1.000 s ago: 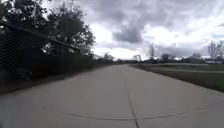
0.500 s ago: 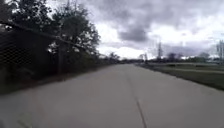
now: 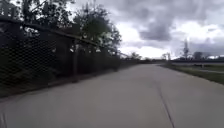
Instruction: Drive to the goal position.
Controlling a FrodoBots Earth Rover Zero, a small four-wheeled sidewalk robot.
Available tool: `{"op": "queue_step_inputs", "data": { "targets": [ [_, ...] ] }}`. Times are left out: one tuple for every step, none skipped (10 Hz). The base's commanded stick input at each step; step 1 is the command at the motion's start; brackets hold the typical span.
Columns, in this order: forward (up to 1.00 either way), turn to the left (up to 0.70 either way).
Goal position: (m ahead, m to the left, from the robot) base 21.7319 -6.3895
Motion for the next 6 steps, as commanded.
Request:
{"op": "queue_step_inputs", "data": {
  "targets": [
    [1.00, 0.23],
    [1.00, 0.11],
    [1.00, 0.00],
    [1.00, 0.00],
    [1.00, 0.00],
    [1.00, 0.00]
  ]
}}
